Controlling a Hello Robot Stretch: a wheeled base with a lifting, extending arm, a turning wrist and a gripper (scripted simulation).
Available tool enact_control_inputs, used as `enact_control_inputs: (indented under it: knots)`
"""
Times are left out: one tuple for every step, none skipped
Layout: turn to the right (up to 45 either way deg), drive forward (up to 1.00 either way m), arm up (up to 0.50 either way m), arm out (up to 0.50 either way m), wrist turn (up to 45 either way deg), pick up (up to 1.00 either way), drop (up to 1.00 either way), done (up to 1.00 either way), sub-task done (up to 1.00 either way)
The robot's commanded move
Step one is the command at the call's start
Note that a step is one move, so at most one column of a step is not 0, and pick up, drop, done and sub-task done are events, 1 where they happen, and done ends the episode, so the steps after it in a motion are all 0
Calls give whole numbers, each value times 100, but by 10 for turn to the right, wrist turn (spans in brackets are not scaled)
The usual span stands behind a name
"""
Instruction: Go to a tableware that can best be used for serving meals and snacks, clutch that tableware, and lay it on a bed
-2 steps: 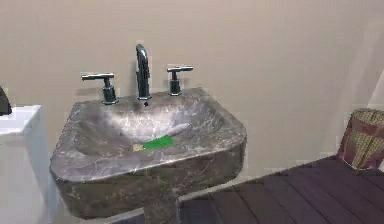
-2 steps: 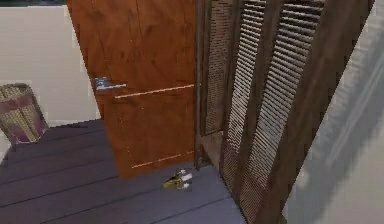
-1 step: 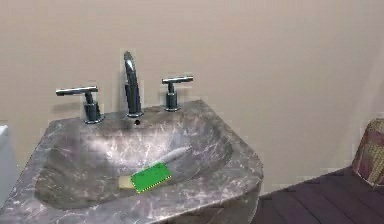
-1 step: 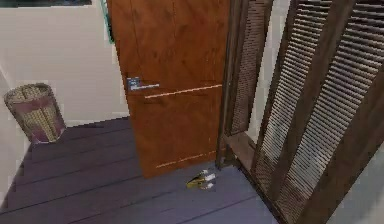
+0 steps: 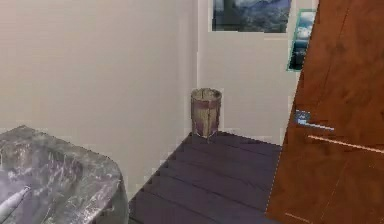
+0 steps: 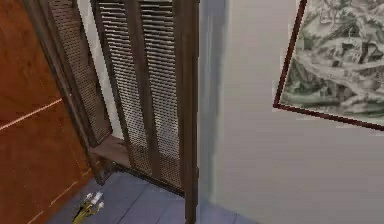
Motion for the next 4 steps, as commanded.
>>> enact_control_inputs:
  knots:
    - [450,0,0,0,0,0,0,0,0]
    - [450,0,0,0,0,0,0,0,0]
    - [120,0,0,0,0,0,0,0,0]
    - [0,5,0,0,0,0,0,0,0]
